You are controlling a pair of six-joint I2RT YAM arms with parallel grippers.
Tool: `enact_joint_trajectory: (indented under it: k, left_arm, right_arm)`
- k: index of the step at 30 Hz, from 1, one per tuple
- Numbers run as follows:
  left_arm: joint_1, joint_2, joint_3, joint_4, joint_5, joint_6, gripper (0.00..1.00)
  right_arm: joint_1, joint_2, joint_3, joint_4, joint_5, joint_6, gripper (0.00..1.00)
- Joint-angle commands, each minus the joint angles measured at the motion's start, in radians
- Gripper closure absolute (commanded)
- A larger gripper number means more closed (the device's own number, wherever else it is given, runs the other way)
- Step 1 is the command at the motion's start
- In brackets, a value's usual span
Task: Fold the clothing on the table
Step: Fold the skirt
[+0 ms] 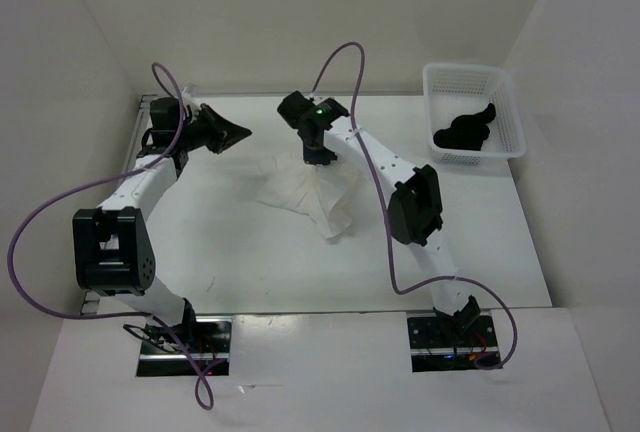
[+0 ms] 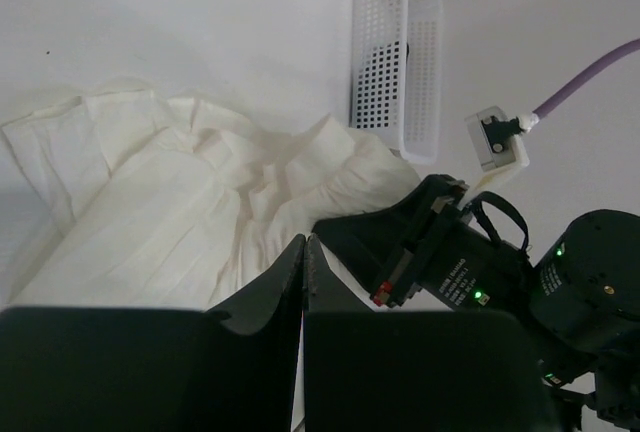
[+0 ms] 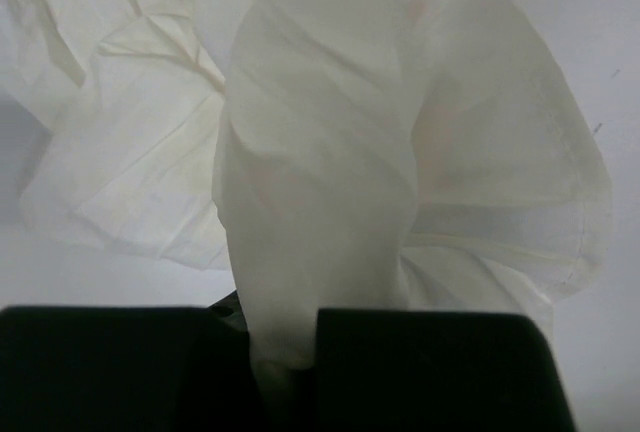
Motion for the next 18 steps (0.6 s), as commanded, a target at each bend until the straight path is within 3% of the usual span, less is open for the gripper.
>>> enact_joint_trajectory:
  k: [1,11,13,15,18]
  left_arm:
    - [0.02,-0.056,-0.024,-0.014,0.026,0.047,0.97]
    - [0.071,-0.087,-0.053,-0.074,0.026,0.092,0.97]
    - [0.08,-0.087,-0.044,-0.084,0.036,0.101,0.97]
    - [0.08,-0.087,-0.044,-0.107,0.036,0.111,0.97]
    - [0.099,-0.107,-0.034,-0.139,0.036,0.131,0.97]
  right_arm:
    - [0.017,0.088,0.137,-0.09,0.075,0.006,1.0]
    - [0.06,0.272,0.386,-0.09,0.028,-0.025,1.0]
    - [0.06,0.338,0.5,-0.09,-0.038,-0.043,0.92]
    - [0.07,0.385,0.59,-0.09,-0.101,-0.056,0.89]
    - [0.07,0.488,0.841,-0.09,-0.227,-0.066,0.7]
